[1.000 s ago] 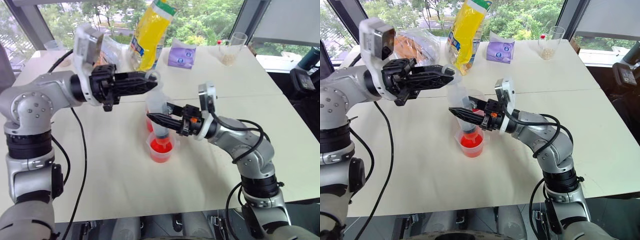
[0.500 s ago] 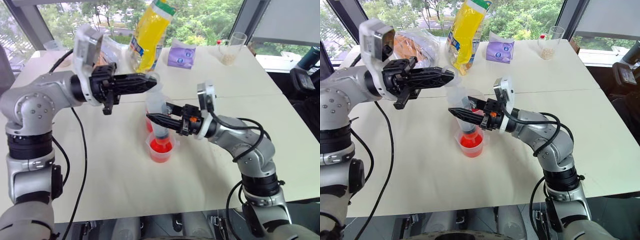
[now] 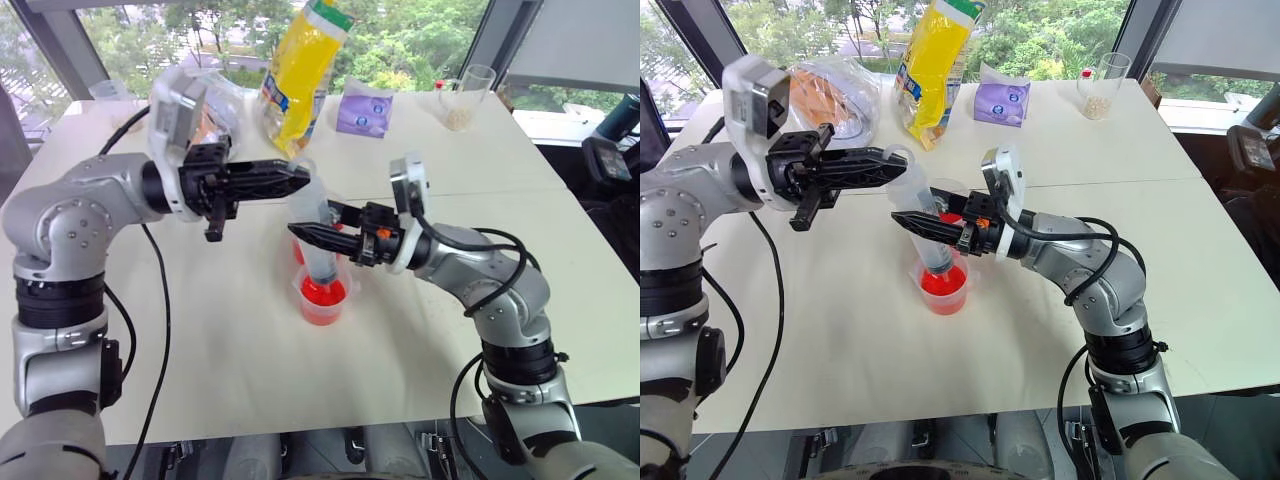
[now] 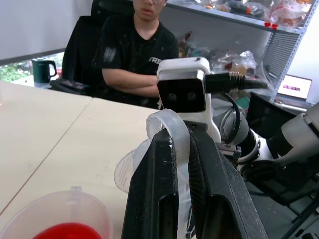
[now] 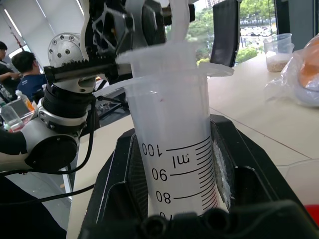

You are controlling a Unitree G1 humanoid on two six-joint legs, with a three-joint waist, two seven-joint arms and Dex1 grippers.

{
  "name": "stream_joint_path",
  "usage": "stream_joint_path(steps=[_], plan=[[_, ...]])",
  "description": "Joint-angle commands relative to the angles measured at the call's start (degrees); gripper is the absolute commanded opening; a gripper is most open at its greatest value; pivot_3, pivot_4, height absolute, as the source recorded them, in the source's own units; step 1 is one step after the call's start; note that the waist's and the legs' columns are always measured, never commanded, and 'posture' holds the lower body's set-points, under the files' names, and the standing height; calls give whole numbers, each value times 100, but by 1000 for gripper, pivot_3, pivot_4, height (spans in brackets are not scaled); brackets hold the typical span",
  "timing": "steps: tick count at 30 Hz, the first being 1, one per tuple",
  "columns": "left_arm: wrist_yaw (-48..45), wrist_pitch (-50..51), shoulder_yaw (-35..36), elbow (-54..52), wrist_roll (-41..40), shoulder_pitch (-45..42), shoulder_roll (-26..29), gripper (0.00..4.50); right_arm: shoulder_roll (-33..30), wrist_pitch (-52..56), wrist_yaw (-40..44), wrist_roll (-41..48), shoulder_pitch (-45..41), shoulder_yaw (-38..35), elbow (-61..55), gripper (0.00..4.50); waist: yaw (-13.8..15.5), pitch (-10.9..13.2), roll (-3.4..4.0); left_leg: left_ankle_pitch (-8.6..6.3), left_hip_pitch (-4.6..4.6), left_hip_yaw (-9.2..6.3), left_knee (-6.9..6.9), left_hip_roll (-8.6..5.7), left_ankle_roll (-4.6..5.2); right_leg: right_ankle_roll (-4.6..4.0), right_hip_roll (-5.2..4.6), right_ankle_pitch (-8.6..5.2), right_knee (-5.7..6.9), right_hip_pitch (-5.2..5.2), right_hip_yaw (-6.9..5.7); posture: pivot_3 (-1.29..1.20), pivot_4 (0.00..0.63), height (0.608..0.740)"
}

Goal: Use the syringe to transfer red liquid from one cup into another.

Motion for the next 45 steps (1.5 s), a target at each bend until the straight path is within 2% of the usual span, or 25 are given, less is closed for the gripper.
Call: stream_joint_path(steps=[1, 11, 12, 13, 17, 19, 29, 35, 42, 45], plan=[[-247, 146, -513, -336, 23, 155, 20, 35, 123, -264, -164, 231, -424, -458, -121, 1358, 0, 0, 0, 0, 0, 0, 0, 0, 0, 0, 0, 0, 0, 0, 0, 0, 150, 740], [-61, 159, -335, -131, -2, 0, -3, 35, 73, -174, -116, 231, -176, -340, -146, 1358, 0, 0, 0, 0, 0, 0, 0, 0, 0, 0, 0, 0, 0, 0, 0, 0, 150, 740], [-30, 192, -285, -71, -32, -44, -5, 895, 80, -160, -121, 224, -144, -314, -155, 1358, 1, 0, 0, 0, 0, 0, 0, 0, 0, 0, 0, 0, 0, 0, 0, 0, 150, 740], [-11, 218, -246, -32, -57, -76, -3, 1257, 82, -135, -128, 232, -121, -300, -168, 1358, 2, 0, 0, 0, 0, 0, 0, 0, 0, 0, 0, 0, 0, 0, 0, 0, 150, 740], [103, 129, -80, 61, 12, -146, 31, 3225, 83, 20, -209, 320, -94, -270, -225, 1358, 0, 0, 0, 0, 0, 0, 0, 0, 0, 0, 0, 0, 0, 0, 0, 0, 150, 740], [150, 97, 35, 83, 8, -135, 95, 4383, 64, 61, -244, 352, -92, -270, -253, 1358, -4, 0, 0, 0, 0, 0, 0, 0, 0, 0, 0, 0, 0, 0, 0, 0, 150, 740], [322, 151, 958, 390, -184, 221, 792, 4453, -15, 337, -555, 648, -434, -510, -147, 1358, -2, 0, 0, 0, 0, 0, -1, 2, 0, 0, -1, 0, 0, -1, 0, 0, 150, 740], [334, 28, 879, -139, -126, 768, 831, 4453, -124, 976, -1254, 1273, -1282, -1292, 516, 1358, 8, 0, -2, 0, -1, -1, 0, 5, 0, 0, -4, 0, 0, 0, -1, 0, 150, 740], [474, -8, 908, -583, -233, 1211, 736, 4453, -1158, 2934, -2417, 1253, -2253, -1932, 2356, 1358, -1, 0, -1, -2, -2, 3, -2, 2, 4, -2, -9, 0, -4, -1, 1, 0, 150, 740], [485, -81, 881, -724, -190, 1379, 754, 4453, -1567, 3555, -2598, 894, -2300, -1741, 2880, 1358, -4, 1, -1, -3, -4, 4, -6, 1, 5, -2, -6, -1, -6, -4, 1, 0, 150, 740]])
